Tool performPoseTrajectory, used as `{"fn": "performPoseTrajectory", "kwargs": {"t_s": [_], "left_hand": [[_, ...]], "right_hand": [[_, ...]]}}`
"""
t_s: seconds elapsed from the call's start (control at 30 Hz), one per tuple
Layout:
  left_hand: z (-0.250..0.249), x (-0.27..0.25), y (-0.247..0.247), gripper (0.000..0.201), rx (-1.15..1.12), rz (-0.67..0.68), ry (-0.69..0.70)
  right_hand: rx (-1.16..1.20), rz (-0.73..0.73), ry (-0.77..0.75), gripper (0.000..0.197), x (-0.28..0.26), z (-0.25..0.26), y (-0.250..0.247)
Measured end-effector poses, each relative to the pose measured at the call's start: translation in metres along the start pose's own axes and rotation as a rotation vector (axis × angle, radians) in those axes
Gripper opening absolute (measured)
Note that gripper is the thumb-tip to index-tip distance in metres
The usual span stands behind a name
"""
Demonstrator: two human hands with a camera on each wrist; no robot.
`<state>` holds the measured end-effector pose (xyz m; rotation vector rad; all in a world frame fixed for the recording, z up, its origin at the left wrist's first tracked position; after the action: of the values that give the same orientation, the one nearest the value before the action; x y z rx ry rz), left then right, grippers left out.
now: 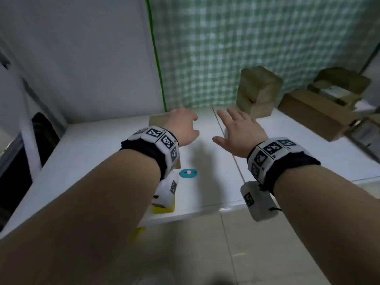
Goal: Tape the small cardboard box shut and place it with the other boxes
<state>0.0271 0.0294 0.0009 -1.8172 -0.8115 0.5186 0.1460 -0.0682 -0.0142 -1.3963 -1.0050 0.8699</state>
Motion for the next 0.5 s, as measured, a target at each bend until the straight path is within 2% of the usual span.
{"fn": "performPoseTrajectory", "kwargs": {"t_s": [0.17,0.3,0.43,0.5], "left_hand": [[0.041,-0.016,0.027,0.047,-0.046,-0.084,-0.008],[0.067,-0.064,0.024,0.042,-0.079,-0.184,0.005],[0.078,-0.119,0.010,0.041,-0.072,-0.102,-0.045],[0.082,-0.139,0.001,0.039,-0.094,-0.090,-0.037]], "right_hand": [[-0.018,-0.009,0.018,0.071,-0.019,0.033,0.047],[-0.017,-0.046,0.051,0.066,-0.060,0.061,0.051],[-0.027,-0.015,0.060,0.063,-0.101,0.086,0.039],[-0.018,-0.044,0.080,0.060,-0.116,0.094,0.028]]}}
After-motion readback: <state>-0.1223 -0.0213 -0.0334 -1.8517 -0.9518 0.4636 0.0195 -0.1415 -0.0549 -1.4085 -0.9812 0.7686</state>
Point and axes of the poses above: each hand's wrist, its own x-axis towards the middle knuckle, its own y-axis out of the palm, z = x × y, the point moved 4 cm from there along x, towards the middle knuckle, and after that the axes turned 11 degrees about -x, right-handed, at the moved point
